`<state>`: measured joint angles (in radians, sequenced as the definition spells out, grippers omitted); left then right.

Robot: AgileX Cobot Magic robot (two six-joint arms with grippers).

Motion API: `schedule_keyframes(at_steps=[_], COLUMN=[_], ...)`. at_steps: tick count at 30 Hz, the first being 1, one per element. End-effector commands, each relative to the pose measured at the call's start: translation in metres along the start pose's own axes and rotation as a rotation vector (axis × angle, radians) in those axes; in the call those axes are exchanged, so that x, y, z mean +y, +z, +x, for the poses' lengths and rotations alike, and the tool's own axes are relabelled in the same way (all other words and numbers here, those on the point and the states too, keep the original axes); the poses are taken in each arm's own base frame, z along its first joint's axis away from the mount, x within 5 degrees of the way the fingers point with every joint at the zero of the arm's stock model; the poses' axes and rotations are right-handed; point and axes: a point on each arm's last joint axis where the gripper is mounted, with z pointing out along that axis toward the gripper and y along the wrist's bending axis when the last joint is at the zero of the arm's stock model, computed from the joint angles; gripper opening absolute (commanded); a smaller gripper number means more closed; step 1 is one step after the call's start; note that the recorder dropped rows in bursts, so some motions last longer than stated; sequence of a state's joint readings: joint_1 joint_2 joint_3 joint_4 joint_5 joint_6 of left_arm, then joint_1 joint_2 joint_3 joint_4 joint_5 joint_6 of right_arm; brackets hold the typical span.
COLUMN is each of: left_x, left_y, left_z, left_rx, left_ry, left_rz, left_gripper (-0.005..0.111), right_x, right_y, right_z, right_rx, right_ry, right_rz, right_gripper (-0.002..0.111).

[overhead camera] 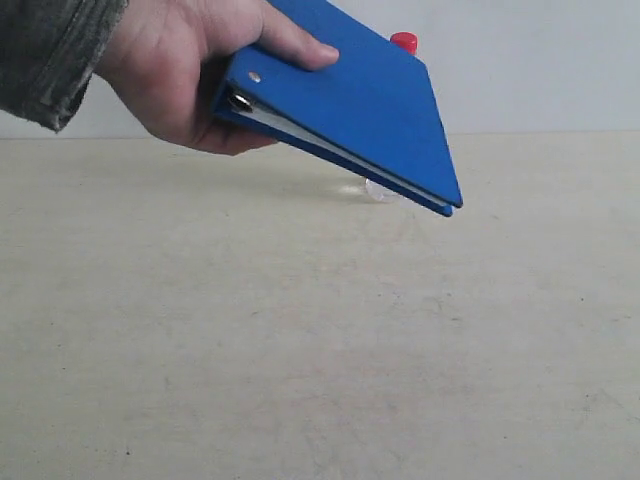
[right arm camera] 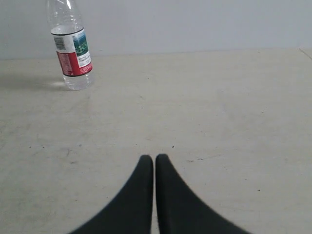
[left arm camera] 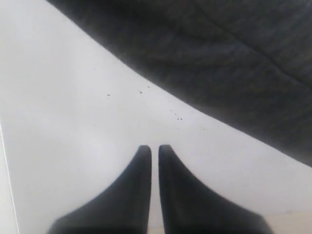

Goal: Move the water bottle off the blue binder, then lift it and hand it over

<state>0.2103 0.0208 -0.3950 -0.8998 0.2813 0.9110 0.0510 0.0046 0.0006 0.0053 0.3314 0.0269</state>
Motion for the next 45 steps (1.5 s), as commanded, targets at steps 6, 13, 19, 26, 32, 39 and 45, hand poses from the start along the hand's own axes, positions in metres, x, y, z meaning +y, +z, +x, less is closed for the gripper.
schedule_keyframes(at_steps=[6, 13, 19, 26, 32, 39, 45], left_x=[0.0, -0.004, 0.004, 0.009, 0.006, 0.0, -0.008], left_y=[-0.001, 0.001, -0.004, -0.001, -0.008, -0.014, -0.01], left_z=[0.001, 0.011, 0.053, 0.087, 0.144, 0.153, 0.146], left_rx=[0.0, 0.068, 0.332, 0.336, 0.511, 0.647, 0.545], left_ry=[-0.012, 0.019, -0.221, -0.402, -0.206, 0.176, -0.015], left_rz=[0.0, 0.041, -0.088, -0.175, -0.152, 0.038, 0.149], left_gripper=[0.004, 0.004, 0.004, 0.004, 0.004, 0.004, 0.02], right_x=[0.0, 0.0, 0.0, 0.0, 0.0, 0.0, 0.0], right_y=[0.0, 0.0, 0.0, 0.0, 0.0, 0.0, 0.0], right_z=[-0.001, -0.001, -0.001, -0.001, -0.001, -0.001, -0.001], right_rx=[-0.015, -0.015, -0.015, -0.015, -0.015, -0.015, -0.017], right_ry=[0.001, 0.001, 0.001, 0.001, 0.001, 0.001, 0.003], right_rz=[-0.001, -0.001, -0.001, -0.001, -0.001, -0.001, -0.001], right_gripper=[0.0, 0.0, 0.0, 0.0, 0.0, 0.0, 0.0])
